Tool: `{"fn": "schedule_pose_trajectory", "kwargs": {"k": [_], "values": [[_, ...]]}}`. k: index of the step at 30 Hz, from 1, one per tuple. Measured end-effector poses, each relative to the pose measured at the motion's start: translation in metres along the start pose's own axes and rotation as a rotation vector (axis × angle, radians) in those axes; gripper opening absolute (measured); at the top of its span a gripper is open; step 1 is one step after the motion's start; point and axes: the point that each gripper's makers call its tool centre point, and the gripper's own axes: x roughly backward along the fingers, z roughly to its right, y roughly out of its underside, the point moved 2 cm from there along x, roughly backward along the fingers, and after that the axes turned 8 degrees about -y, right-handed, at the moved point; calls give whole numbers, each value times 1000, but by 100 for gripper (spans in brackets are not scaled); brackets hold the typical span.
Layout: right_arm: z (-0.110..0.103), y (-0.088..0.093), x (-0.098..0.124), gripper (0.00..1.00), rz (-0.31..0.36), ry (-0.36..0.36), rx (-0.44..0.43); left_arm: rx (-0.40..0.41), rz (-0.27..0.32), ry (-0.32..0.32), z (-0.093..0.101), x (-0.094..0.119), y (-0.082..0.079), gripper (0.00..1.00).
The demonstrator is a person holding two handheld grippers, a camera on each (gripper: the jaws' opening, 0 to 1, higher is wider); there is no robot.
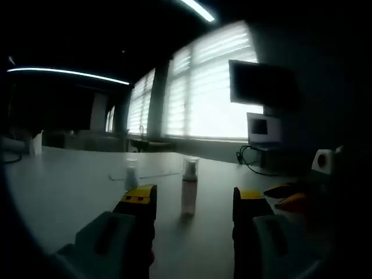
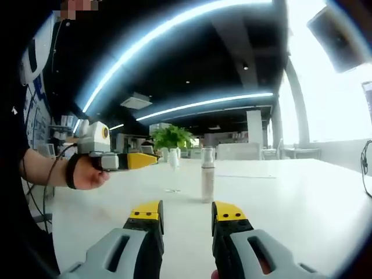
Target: Clamp pump bottle remove cover press pump head put on cover
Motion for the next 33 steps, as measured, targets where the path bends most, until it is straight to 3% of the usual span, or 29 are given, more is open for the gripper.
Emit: {"fn": "schedule_pose_trajectory", "kwargs": {"k": [5,9,26,33], "values": [[0,1,0,28,0,-8,1,3,19,-6,-12,31,-6,43],[-1,0,0,28,3,-14,-2,-3,22,-46,-25,48,-5,43],[-9,-1,-3,33,-4,-74,-34,-3,-7,-190,-57,110,24,44],[-20,-6,-4,35,23,-120,-1,1,9,-209,-60,117,20,44]]}}
